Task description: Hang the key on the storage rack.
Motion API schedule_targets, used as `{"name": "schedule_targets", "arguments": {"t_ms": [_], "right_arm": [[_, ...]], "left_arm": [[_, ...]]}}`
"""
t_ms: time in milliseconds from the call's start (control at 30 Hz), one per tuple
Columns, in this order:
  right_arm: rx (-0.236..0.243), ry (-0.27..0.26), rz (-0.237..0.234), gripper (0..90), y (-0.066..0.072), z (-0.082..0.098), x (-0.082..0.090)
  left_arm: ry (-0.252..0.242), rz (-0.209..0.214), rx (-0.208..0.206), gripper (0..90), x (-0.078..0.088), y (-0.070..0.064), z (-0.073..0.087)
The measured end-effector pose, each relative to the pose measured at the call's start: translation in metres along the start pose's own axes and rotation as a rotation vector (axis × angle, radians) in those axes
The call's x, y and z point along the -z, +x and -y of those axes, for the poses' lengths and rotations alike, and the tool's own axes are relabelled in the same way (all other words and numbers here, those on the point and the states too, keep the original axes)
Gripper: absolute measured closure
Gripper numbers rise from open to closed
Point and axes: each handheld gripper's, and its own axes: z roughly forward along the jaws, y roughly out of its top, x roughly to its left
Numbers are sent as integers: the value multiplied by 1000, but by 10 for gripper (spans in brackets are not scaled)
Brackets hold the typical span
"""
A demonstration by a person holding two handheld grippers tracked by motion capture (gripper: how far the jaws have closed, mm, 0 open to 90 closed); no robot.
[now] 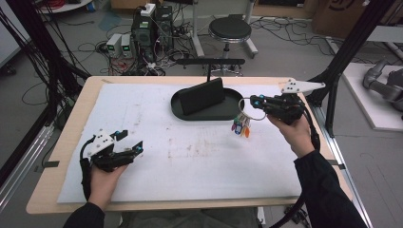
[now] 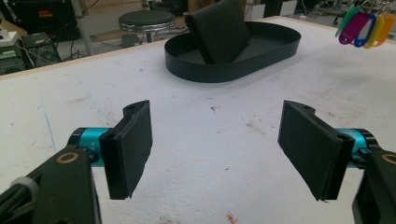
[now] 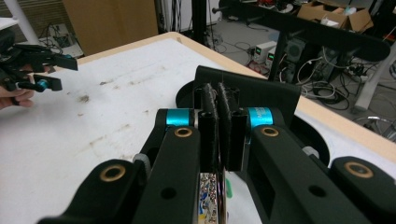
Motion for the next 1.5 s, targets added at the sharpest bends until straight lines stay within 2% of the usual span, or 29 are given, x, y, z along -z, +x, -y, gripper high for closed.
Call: {"name": "schedule_targets", "arguments": {"t_ms": [200, 400, 633, 700, 1000, 1167, 1500], "right_arm": [[21, -8, 16, 875, -5, -13, -10], [41, -23, 35, 875, -10, -23, -23], [45, -35, 57, 875, -14, -33, -38], [51, -23, 66, 875, -17, -36, -42], [43, -38, 104, 875, -26, -43, -57], [41, -38, 141, 875, -32, -46, -66], [2, -41, 186, 875, -50, -46, -77]], "left_arm": [[2, -1, 0, 263, 3, 2, 1], [6, -21, 6, 263, 4, 5, 1], [4, -7, 5, 263, 4, 6, 2], [3, -5, 6, 263, 3, 6, 2], [6, 2, 0, 263, 4, 8, 3], [11, 8, -3, 263, 3, 7, 3], [16, 10, -7, 263, 3, 8, 5]]}}
